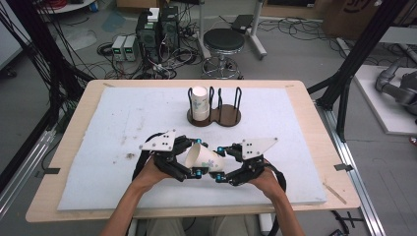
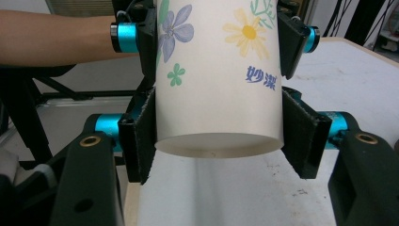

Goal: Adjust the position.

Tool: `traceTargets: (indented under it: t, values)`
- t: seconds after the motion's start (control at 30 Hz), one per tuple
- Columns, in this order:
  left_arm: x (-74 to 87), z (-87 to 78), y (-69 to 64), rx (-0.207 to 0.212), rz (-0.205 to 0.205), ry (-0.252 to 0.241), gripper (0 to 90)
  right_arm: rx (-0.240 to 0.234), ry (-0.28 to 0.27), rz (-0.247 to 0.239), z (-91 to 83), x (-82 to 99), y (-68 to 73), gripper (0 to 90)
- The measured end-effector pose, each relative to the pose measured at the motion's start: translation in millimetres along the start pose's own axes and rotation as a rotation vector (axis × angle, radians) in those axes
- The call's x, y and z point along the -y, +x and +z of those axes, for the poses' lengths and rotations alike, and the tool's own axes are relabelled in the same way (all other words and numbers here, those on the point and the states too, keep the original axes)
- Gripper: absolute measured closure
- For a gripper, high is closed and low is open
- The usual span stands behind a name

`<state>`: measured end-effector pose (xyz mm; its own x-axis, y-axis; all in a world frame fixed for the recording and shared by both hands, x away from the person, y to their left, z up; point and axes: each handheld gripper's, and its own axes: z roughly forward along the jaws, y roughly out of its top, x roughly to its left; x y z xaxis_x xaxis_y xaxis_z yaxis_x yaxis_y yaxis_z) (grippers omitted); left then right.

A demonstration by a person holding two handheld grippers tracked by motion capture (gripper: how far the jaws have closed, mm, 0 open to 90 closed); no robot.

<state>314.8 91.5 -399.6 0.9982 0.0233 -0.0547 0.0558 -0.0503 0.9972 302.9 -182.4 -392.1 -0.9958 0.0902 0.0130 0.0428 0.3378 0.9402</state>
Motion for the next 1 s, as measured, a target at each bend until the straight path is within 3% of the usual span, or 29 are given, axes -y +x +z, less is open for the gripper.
traceTargets:
  t: [0.33,0.37,0.43,0.5,0.67,0.83,1.0]
  values:
    - [-0.1,0.0,-0.8,0.004,0.012,0.009,27.1,0.004,0.007,-0.010,0.3,-0.1,-0.1,36.3]
    - [-0.1,-0.1,-1.0,0.000,0.016,0.019,26.6,0.007,0.013,-0.011,0.4,-0.3,0.2,34.4]
    - [0.2,-0.2,-0.9,-0.004,0.011,0.018,26.6,0.014,0.021,0.018,1.9,-0.9,0.8,17.3]
    - [0.0,-1.3,-0.6,-0.008,0.013,0.022,26.6,0.042,0.037,0.021,3.5,-1.7,0.8,16.8]
    - [-0.7,-5.3,-0.8,-0.023,0.019,0.037,26.6,0.033,0.057,0.020,6.6,-1.5,2.0,16.7]
    - [-4.7,-13.8,0.3,-0.068,0.025,0.100,26.6,0.092,0.071,0.042,3.3,1.8,1.1,16.7]
    - [-12.4,-22.3,6.1,-0.106,0.035,0.221,26.5,0.221,0.100,0.077,-6.1,10.0,-0.4,16.7]
